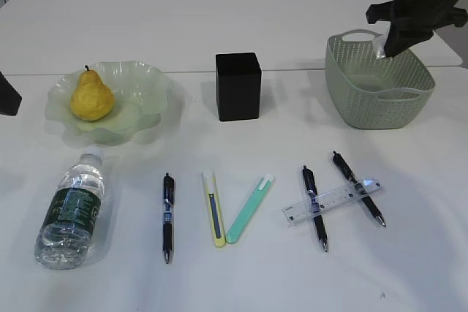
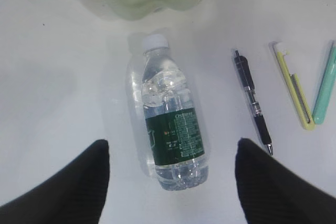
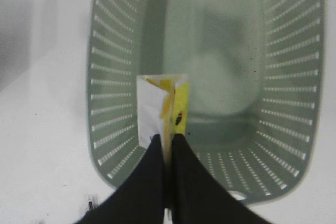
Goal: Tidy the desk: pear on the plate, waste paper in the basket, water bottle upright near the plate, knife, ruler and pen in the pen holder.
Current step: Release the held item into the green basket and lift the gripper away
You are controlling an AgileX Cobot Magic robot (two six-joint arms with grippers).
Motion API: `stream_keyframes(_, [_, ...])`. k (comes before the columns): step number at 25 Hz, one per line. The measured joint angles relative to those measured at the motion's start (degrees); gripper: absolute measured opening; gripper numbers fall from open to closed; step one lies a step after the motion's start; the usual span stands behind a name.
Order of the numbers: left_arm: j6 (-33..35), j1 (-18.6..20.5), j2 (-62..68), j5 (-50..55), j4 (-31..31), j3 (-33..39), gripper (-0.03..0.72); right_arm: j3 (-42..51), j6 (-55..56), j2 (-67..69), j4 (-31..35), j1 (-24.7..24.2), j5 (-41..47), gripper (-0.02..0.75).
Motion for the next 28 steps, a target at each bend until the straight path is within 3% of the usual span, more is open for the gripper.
stream_keyframes(6, [0.00,0.00,0.00,0.00,-1.50,0.00,0.528,0.00,0.43,0.24,-1.15,-0.42,-0.95,-0.008])
stream_keyframes(9, [0.00,0.00,0.00,0.00,-2.01,0.00,0.528,0.00,1.23,1.20,-1.91,-0.42,-1.05,0.040])
stream_keyframes(12, [0.00,0.00,0.00,0.00,-2.03,0.00,0.528,0.00,2.37,1.64,-2.28,-0.42,-1.07,0.155])
stream_keyframes(17, [0.00,0.00,0.00,0.00,-2.03,0.00,0.528,0.00,3.78,1.76,-2.40,-0.42,-1.15,0.442])
stream_keyframes(19, [0.00,0.00,0.00,0.00,-2.03,0.00,0.528,0.00,3.85,1.76,-2.40,-0.42,-1.15,0.524])
stream_keyframes(22, [0.00,0.00,0.00,0.00,-2.03,0.00,0.528,0.00,3.94,1.76,-2.40,-0.42,-1.15,0.578])
stream_keyframes(28, [-0.01,0.00,0.00,0.00,-2.03,0.00,0.528,0.00,4.07,1.76,0.00,-0.42,2.24,0.585])
